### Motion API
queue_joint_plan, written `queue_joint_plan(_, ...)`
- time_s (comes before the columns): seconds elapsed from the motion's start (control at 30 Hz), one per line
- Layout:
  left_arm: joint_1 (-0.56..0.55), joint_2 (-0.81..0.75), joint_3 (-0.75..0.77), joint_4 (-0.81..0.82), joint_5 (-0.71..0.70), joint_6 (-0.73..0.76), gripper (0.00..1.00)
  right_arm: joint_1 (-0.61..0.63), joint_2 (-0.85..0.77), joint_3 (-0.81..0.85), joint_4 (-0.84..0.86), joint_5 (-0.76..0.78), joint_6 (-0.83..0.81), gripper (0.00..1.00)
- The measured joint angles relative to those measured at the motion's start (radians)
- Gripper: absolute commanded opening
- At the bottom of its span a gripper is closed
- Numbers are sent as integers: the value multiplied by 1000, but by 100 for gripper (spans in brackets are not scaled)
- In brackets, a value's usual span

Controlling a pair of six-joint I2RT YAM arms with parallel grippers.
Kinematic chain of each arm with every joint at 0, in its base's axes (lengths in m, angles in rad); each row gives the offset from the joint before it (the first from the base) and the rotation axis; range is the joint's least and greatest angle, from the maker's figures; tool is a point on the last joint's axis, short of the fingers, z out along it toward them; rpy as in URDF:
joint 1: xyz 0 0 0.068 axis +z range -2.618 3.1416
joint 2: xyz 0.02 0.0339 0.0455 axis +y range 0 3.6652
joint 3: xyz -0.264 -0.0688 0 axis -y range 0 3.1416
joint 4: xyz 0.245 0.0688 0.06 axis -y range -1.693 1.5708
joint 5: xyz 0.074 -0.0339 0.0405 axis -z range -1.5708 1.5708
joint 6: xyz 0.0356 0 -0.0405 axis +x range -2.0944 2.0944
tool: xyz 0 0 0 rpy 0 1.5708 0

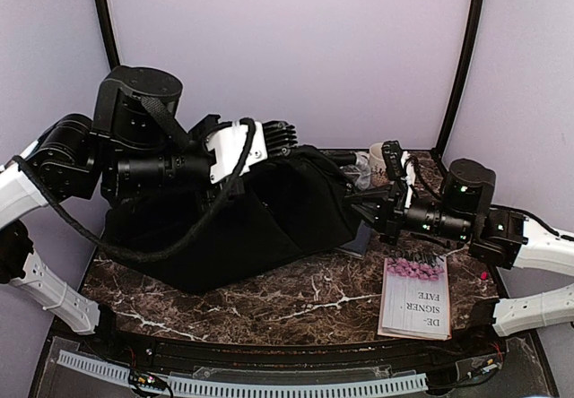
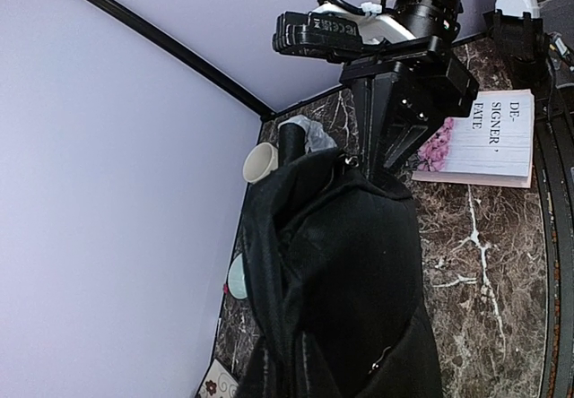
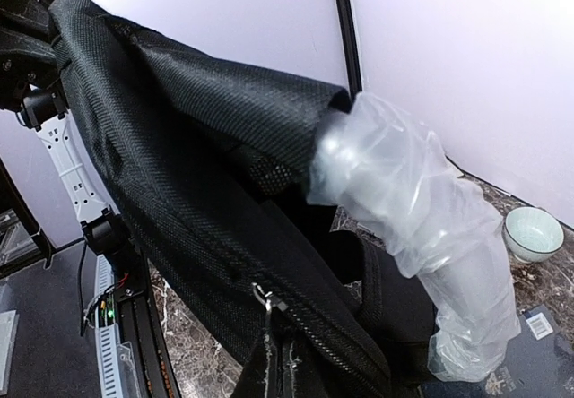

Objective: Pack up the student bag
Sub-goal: Pick up the largest pocket of the bag from the student bag, then unzip the largest pocket of the student bag.

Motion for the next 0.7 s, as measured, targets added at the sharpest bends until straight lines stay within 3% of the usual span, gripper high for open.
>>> queue_joint_plan(0.3, -6, -32, -45, 15, -26, -18, 0, 0, -41, -14, -4, -3, 13, 0)
queue_joint_plan(0.7, -19, -123, -63, -8, -37, -42, 0, 0, -220, -204, 24, -93, 172, 0)
